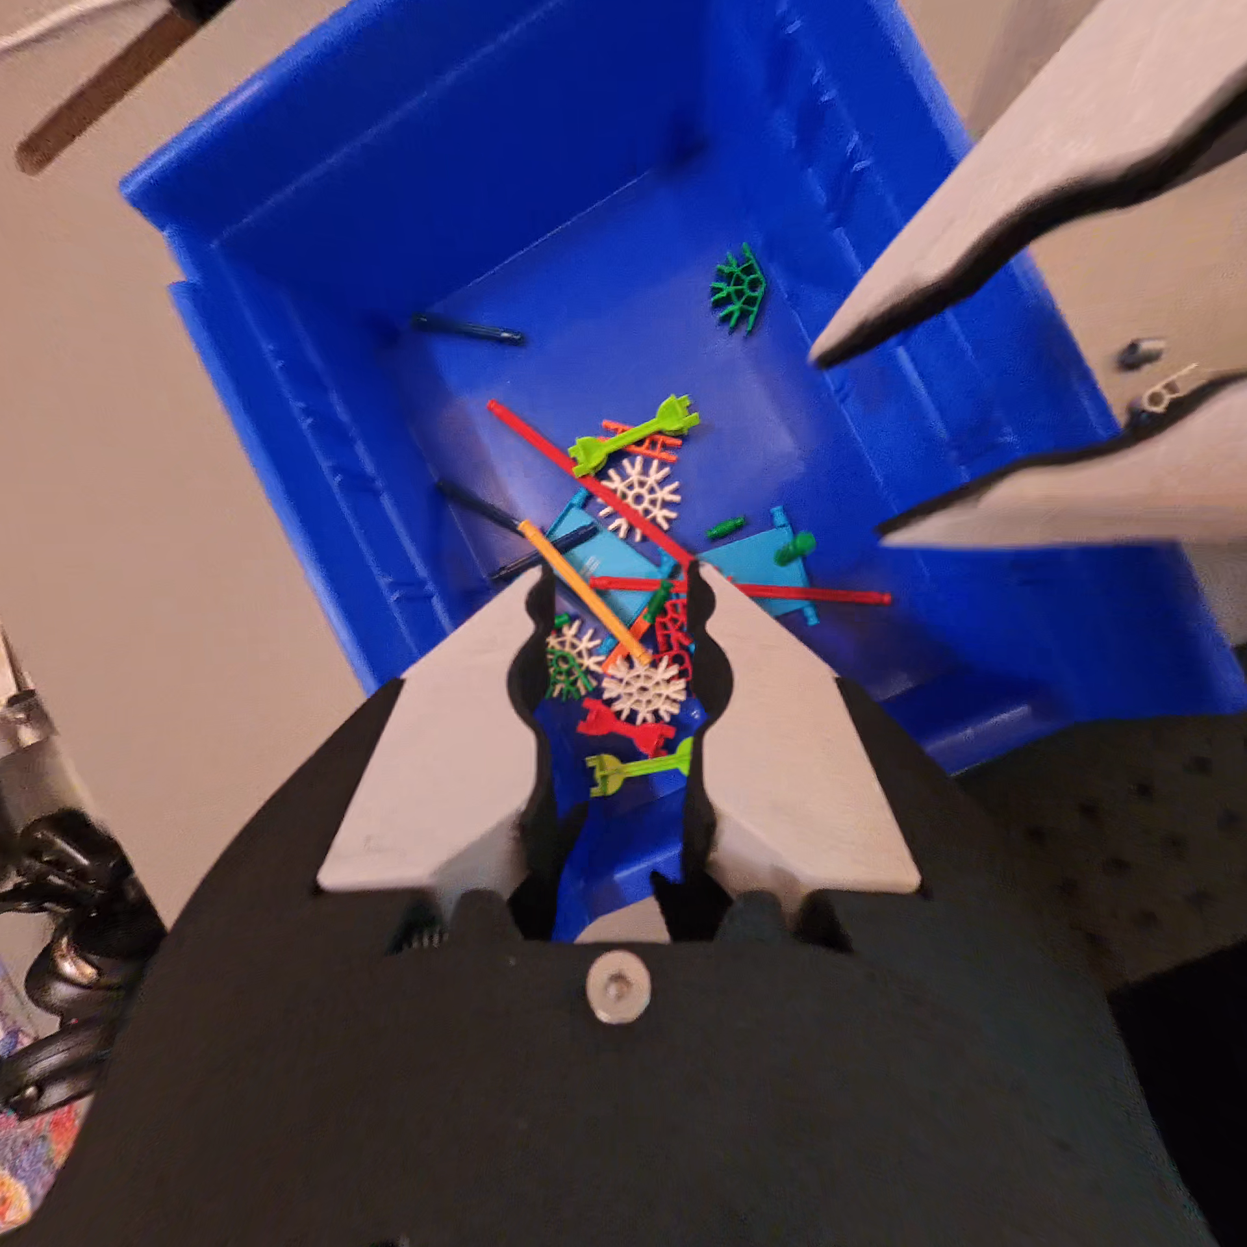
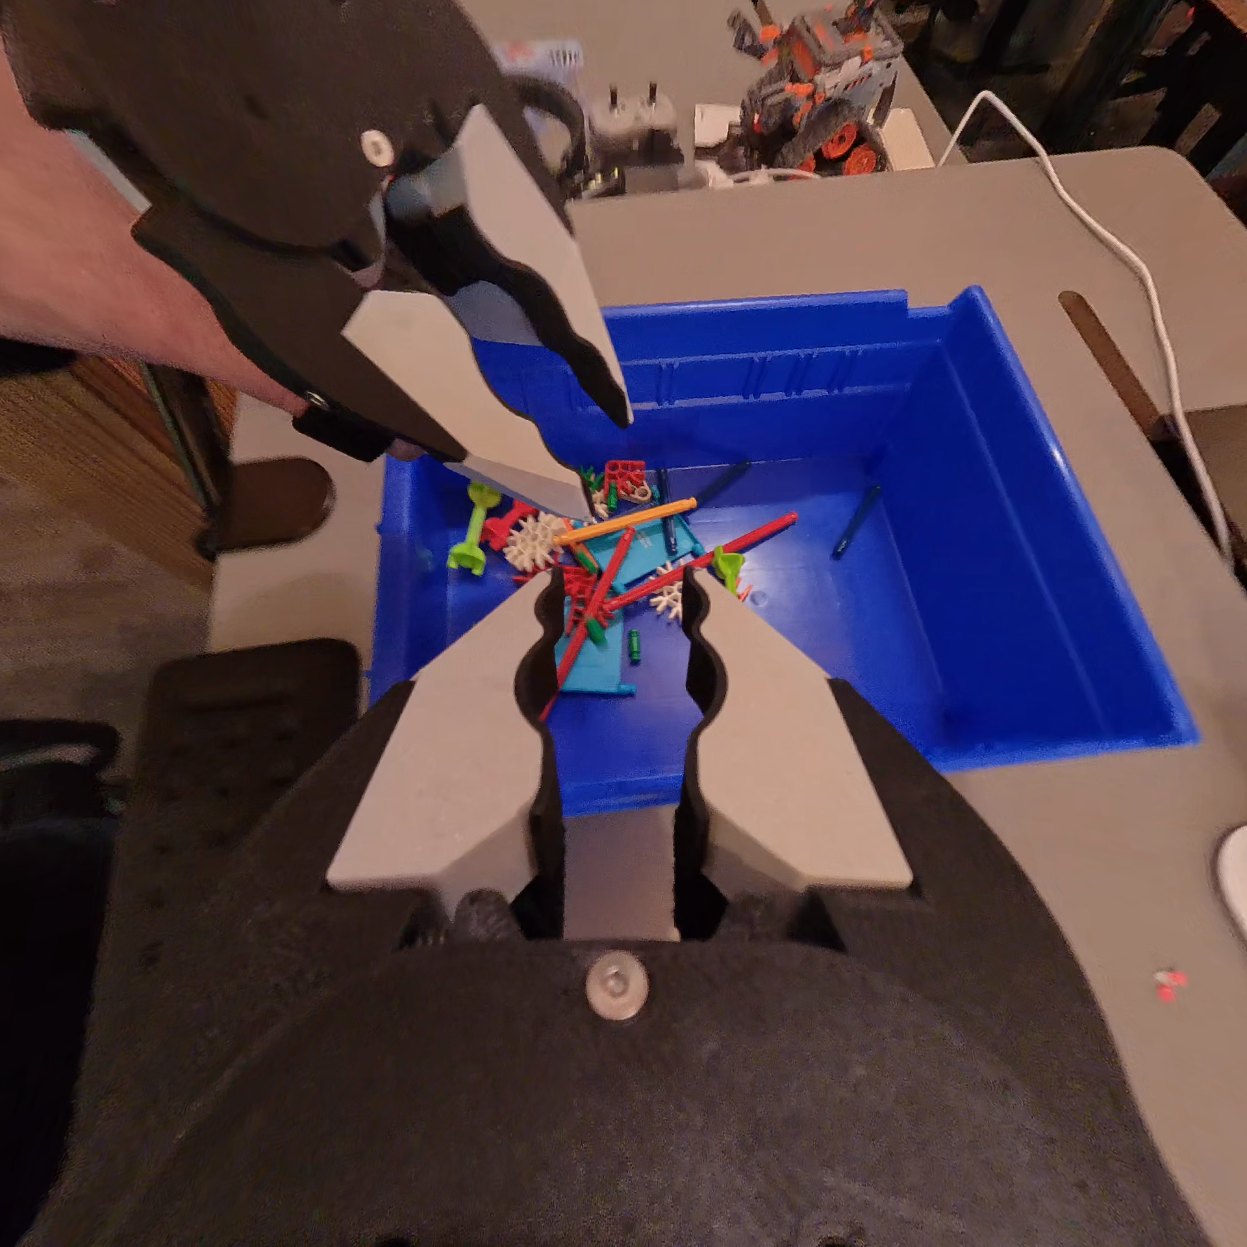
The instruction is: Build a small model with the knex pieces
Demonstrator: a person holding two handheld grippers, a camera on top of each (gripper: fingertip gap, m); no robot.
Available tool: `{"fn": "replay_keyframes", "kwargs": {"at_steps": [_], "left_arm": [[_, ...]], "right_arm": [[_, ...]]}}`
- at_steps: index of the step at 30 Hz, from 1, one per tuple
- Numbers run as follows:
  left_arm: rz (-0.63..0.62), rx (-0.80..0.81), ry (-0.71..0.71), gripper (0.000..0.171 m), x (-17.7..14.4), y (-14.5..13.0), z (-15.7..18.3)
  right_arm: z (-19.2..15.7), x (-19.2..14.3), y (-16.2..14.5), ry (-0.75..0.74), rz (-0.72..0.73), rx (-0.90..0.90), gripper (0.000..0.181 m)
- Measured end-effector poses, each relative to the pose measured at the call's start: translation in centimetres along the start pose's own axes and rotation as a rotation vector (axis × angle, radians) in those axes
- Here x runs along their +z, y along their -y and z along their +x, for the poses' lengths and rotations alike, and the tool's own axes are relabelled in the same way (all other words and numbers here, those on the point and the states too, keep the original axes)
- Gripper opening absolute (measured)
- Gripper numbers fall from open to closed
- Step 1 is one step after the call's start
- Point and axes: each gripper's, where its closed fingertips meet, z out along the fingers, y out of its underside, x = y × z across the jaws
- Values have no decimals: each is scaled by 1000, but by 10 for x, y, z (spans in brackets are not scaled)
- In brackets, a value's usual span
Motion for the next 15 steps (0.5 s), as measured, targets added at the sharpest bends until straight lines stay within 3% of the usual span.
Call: {"fn": "replay_keyframes", "kwargs": {"at_steps": [3,5,7,11,15], "left_arm": [[95,57,-56,40,-20,5,22],[150,132,-168,43,-33,5,60],[141,237,-288,44,-38,-10,103],[63,355,-298,40,-10,-59,128],[60,308,-327,33,16,-73,127]], "right_arm": [[-1,-42,-7,-9,115,76,28],[0,-80,-31,-46,125,102,28],[-2,-121,-59,-73,153,138,25],[-10,-179,-130,-143,96,194,19],[-40,-197,-196,-91,-27,233,22]]}}
